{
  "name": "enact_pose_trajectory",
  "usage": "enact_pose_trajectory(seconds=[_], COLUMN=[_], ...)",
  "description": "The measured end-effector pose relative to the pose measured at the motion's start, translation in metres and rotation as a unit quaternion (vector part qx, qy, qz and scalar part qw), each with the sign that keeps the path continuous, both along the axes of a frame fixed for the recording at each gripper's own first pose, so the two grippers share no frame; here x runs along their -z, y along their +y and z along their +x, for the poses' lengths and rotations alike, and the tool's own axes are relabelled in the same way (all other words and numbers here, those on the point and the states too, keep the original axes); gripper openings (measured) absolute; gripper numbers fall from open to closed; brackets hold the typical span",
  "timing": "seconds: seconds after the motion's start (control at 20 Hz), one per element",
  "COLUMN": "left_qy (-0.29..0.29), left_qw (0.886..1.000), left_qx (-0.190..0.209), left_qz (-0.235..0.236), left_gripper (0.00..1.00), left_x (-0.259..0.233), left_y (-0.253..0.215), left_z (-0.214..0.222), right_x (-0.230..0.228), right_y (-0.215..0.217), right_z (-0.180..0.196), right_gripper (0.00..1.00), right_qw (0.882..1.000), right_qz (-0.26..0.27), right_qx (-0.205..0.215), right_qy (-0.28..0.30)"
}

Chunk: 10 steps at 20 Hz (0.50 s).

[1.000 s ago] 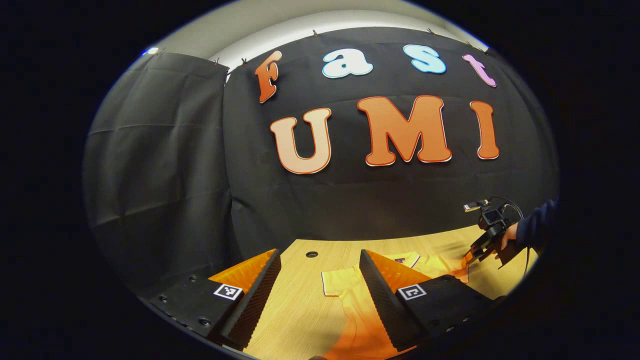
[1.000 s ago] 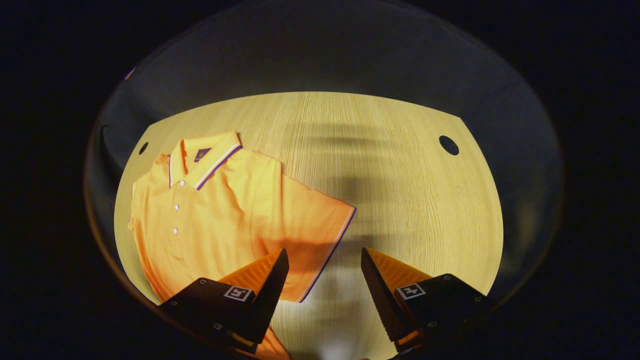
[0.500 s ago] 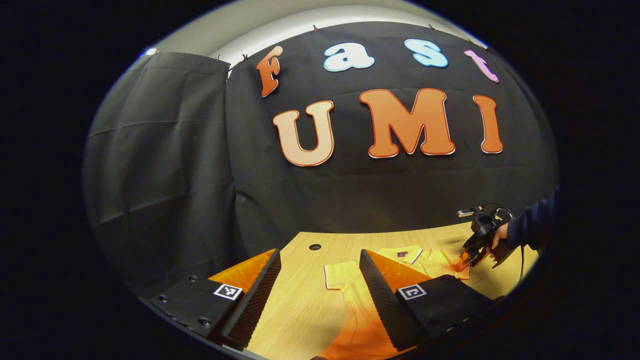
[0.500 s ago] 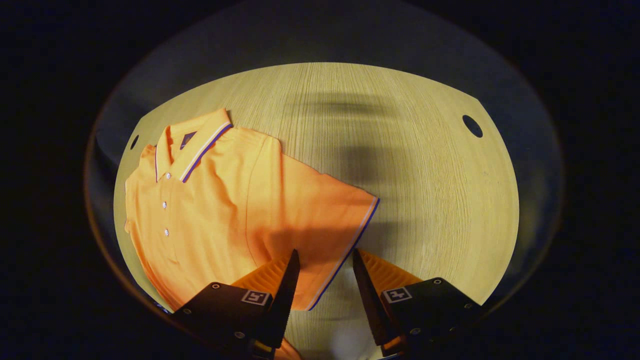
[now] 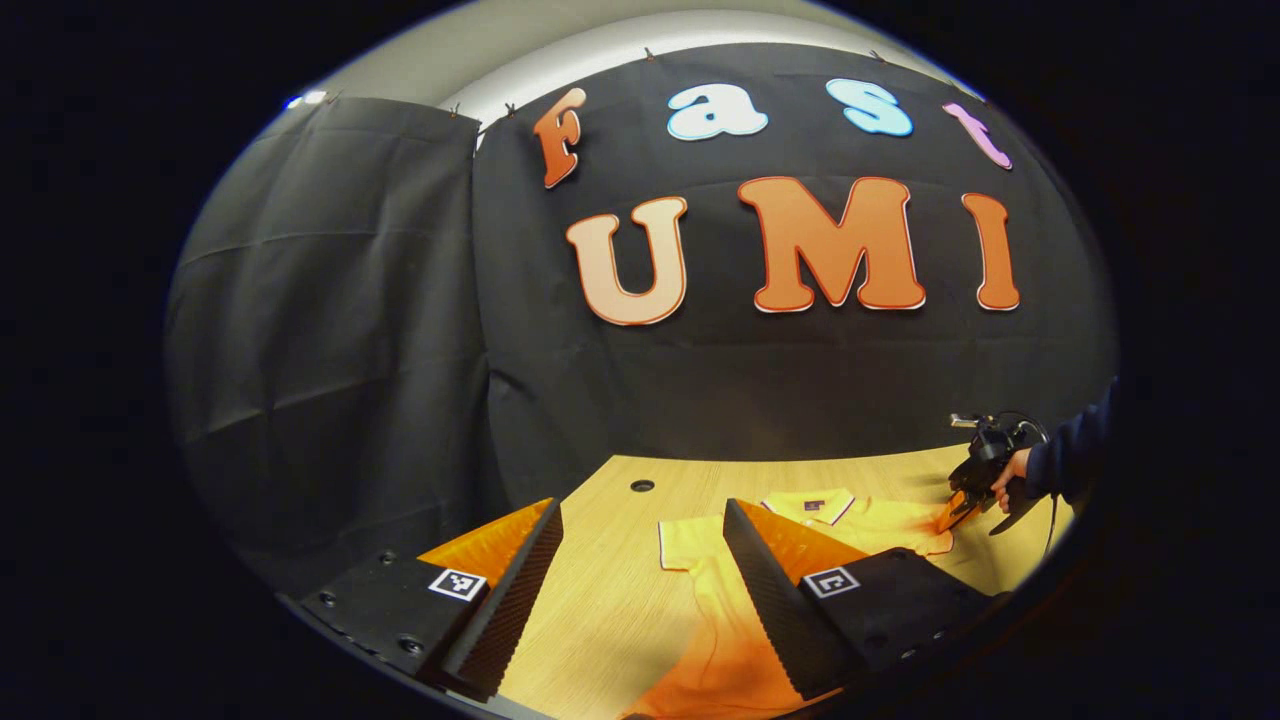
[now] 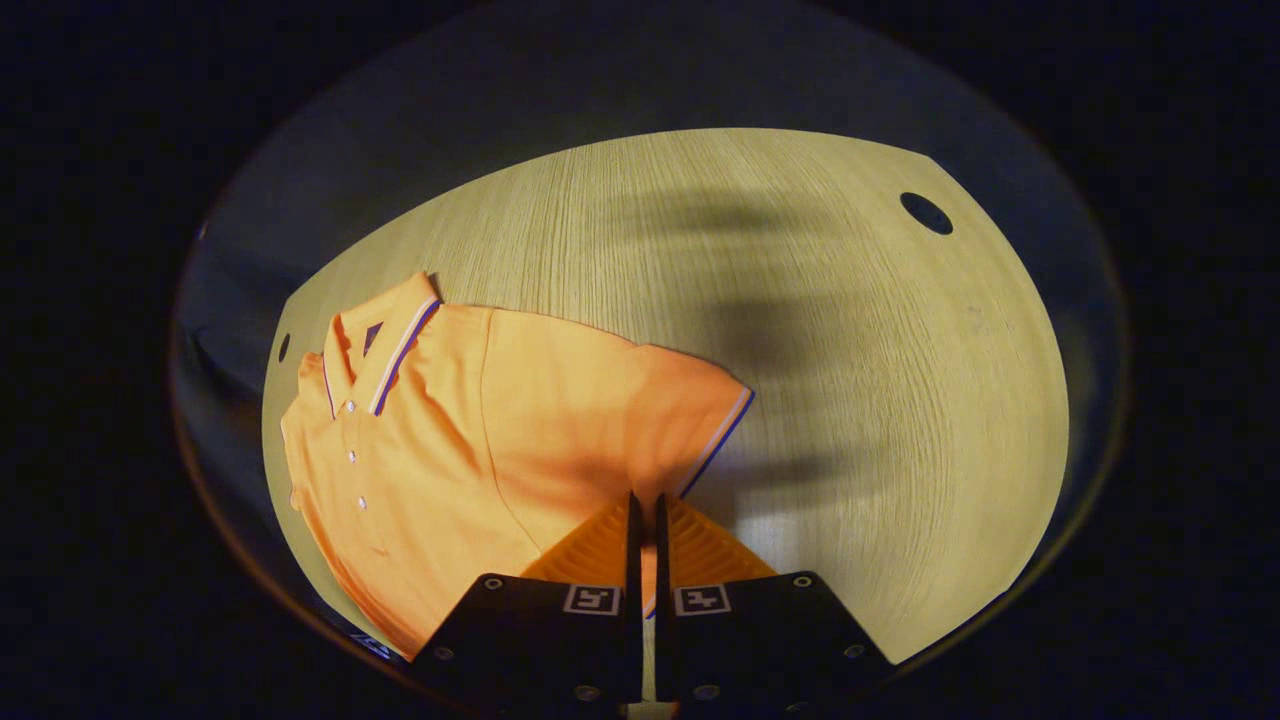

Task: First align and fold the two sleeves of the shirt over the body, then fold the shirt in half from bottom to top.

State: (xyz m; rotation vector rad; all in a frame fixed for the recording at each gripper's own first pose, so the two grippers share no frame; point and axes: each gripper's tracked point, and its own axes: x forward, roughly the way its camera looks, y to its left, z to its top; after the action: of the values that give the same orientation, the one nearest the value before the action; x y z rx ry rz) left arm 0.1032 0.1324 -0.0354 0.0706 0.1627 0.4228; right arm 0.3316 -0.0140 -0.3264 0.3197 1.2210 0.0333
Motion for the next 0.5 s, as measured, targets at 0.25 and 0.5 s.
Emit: enact_pose_trajectory(seconds=[0.25,0.5], left_qy=[0.001,-0.007], left_qw=[1.0,1.0], left_qx=[-0.007,-0.016], left_qz=[0.0,-0.005], left_gripper=[0.99,0.99], left_x=[-0.003,0.007], left_y=[-0.001,-0.004], left_z=[-0.002,-0.01], right_x=[-0.041,-0.076], right_y=[0.026,0.057], right_z=[0.011,0.015], right_gripper=[0.05,0.05], right_qw=[0.998,0.994], right_qz=[0.047,0.059], right_qx=[-0.003,-0.047], right_qy=[-0.044,-0.078])
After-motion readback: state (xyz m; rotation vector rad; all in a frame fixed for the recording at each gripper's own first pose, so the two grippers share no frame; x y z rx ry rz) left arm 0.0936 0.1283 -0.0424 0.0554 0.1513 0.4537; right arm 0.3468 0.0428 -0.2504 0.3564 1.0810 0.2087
